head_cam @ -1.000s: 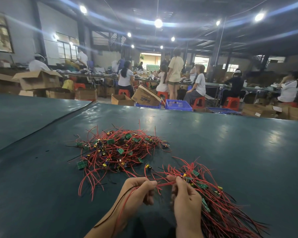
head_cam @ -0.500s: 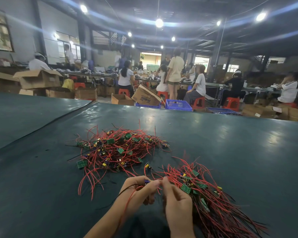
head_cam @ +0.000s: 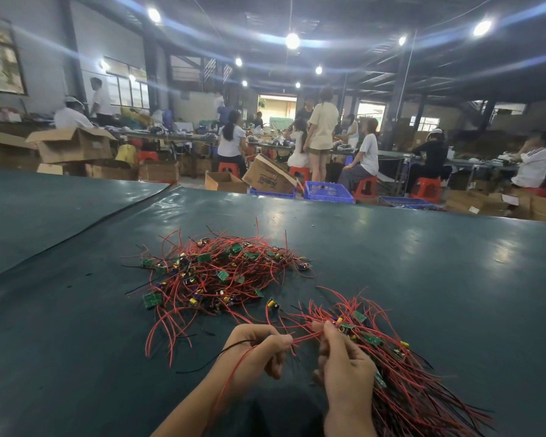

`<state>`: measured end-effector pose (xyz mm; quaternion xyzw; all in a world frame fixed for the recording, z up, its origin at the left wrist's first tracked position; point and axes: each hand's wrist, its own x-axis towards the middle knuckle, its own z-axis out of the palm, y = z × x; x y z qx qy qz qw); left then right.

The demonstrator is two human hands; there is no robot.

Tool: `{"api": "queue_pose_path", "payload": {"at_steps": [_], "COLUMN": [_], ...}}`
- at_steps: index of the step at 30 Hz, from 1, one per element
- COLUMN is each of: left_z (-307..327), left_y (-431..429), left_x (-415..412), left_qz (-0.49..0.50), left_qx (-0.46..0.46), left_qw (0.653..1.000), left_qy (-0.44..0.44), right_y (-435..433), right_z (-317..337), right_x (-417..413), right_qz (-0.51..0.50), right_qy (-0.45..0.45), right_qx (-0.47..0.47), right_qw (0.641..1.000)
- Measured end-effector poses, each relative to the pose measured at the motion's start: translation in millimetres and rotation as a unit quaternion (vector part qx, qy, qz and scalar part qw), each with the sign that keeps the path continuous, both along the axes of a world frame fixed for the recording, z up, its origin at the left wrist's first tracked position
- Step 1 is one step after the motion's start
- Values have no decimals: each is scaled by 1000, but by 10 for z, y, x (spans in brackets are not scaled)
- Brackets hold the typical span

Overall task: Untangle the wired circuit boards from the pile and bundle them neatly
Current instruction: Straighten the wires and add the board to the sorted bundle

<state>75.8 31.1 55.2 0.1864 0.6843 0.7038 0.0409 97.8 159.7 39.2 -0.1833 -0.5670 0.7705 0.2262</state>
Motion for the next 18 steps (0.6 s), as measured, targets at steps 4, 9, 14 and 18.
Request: {"api": "queue_pose_path", "payload": {"at_steps": [4, 9, 14, 18], "left_z": [14, 8, 17, -27], "left_y": [-44, -44, -91, -51], "left_x": [2, 21, -18, -42], "left_qz": [-15, -23, -8, 35], "left_qx": [20, 52, 160, 191], "left_qw": [1000, 997, 979, 973], "left_qy": [-6, -46, -123, -124], "right_y": [187, 196, 121, -27], "right_z": [31, 39, 69, 81], "right_x": [-36, -18, 14, 79], "right_qz": [-42, -40, -24, 21], "right_qy": [20, 59, 127, 175], "right_qx": [-78, -81, -69, 4], "right_qw": [996, 994, 989, 984]}}
